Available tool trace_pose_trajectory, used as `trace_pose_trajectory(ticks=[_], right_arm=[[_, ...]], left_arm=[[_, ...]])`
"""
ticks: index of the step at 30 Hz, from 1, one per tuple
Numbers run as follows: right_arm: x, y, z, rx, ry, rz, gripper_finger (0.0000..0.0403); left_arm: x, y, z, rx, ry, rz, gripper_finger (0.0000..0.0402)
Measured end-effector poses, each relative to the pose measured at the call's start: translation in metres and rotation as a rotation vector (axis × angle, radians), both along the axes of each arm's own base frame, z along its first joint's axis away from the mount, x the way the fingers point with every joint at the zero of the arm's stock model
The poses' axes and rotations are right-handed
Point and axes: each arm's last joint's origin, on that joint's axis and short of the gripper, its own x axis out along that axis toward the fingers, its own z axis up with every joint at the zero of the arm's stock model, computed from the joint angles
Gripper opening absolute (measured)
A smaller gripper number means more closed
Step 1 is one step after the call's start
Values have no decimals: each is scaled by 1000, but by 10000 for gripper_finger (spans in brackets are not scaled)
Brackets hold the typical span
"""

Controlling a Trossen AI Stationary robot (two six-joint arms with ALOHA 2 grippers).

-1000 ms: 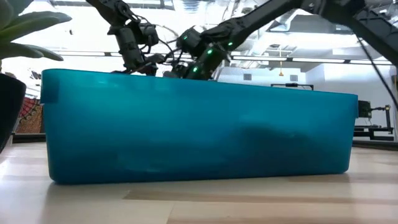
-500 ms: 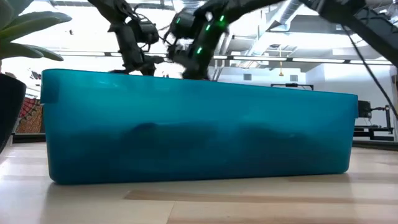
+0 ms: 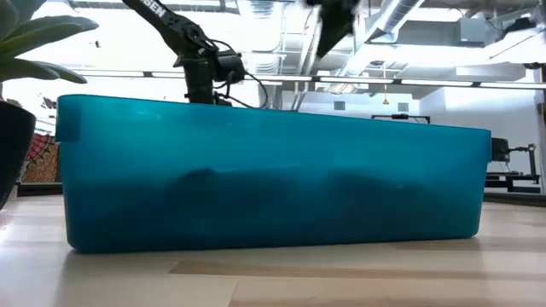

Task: Sort popcorn bags into baskets
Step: Adjust the popcorn bags

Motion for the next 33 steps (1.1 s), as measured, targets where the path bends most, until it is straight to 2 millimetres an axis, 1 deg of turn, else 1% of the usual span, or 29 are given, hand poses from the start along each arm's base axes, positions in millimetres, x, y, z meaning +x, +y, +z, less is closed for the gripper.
trace_pose_trajectory(ticks=[1, 3, 6, 9, 13, 16, 17, 21, 26, 30, 33], right_arm=[[-10, 4, 8, -13, -19, -20, 10], [-29, 12, 19, -32, -54, -60, 18], [-53, 22, 26, -47, -81, -121, 22], [-77, 32, 32, -40, -117, -165, 13], [-99, 44, 31, -5, -165, -194, 5], [-111, 51, 26, -8, -179, -238, 12], [-116, 53, 24, -13, -176, -254, 17], [-127, 60, 19, -19, -189, -282, 26], [-132, 66, 18, -13, -202, -274, 13], [-132, 71, 15, -9, -190, -247, 11], [-131, 75, 11, -5, -172, -227, 21]], left_arm=[[3, -3, -3, 12, 22, -10, 16], [9, -8, -9, 24, 65, -19, 11], [15, -16, -16, -1, 82, -34, 5], [21, -26, -21, -43, 91, -50, 2], [30, -36, -24, -20, 118, -42, 0], [39, -40, -28, -15, 92, -36, 0], [40, -40, -32, -38, 101, -37, 0], [53, -43, -48, -77, 164, -49, 0], [66, -44, -58, -86, 196, -51, 0], [70, -55, -61, -142, 186, -62, 0], [70, -65, -67, -222, 172, -79, 0]])
